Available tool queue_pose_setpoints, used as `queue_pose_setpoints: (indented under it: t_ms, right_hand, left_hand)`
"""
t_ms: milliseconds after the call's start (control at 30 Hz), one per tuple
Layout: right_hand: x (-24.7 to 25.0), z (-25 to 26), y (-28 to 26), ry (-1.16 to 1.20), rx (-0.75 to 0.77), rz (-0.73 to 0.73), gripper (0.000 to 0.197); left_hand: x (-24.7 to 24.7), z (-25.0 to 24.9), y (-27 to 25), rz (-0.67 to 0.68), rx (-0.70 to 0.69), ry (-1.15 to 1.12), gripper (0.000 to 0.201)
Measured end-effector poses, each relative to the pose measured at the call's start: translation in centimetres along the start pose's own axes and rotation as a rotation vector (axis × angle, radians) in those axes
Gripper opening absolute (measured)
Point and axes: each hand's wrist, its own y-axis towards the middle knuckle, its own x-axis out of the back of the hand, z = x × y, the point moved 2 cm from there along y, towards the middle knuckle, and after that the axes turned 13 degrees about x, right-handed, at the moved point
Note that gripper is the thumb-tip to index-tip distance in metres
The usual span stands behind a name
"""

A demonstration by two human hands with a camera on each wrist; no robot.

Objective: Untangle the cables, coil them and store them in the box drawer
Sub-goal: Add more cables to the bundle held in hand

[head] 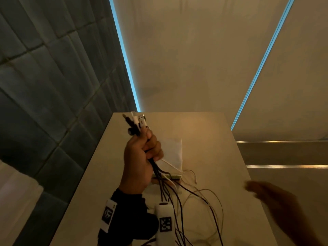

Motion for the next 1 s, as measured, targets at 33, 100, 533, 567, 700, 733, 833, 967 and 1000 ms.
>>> queue_pose_setpoints:
  t_ms: [33, 100, 533, 567, 700, 733, 833, 967, 1000]
  right_hand:
    - [-1.4, 2.6, 0.8, -0.038, 0.081, 0.080, 0.022]
    - [-6.0, 5.5, 2.3, 0.047, 0.276, 0.204, 0.027]
    - [-2.0, 0.1, 4.1, -0.203, 0.165, -0.218, 0.016]
    - [-0.4, -1.7, 3.6, -0.260, 0.092, -0.201, 0.021]
    - [-0.5, -5.9, -0.4, -0.148, -0.092, 0.606, 0.033]
    - [-1.7, -5.4, -1.4, -0.166, -0.131, 0.763, 0.018]
    - [-3.3, -2.5, -0.9, -0.277, 0.032, 0.505, 0.059]
    - [-8.2, 6.3, 1.3, 0.352, 0.147, 0.393, 0.057]
    - [-9.5, 7.4, 1.5, 0.431, 0.168, 0.466, 0.041]
  left_hand:
    - [-0.4, 0.3, -0.1, 0.013, 0.012, 0.015, 0.029]
    - [-1.1, 0.8, -0.4, 0.022, 0.027, 0.043, 0.029]
    - [1.0, -1.3, -1.5, 0.005, 0.104, 0.201, 0.029]
    - [1.4, -1.9, -1.4, 0.011, 0.075, 0.131, 0.030]
    - [0.6, -2.1, -1.4, 0.083, 0.071, -0.027, 0.033]
    - [-0.1, -1.9, -1.5, 0.104, 0.078, -0.028, 0.032]
    - [-2.4, -0.8, -1.9, 0.228, 0.142, -0.069, 0.030]
    - [-5.4, 1.5, -2.3, 0.350, 0.220, -0.084, 0.025]
    - [-5.6, 1.8, -2.2, 0.340, 0.216, -0.047, 0.024]
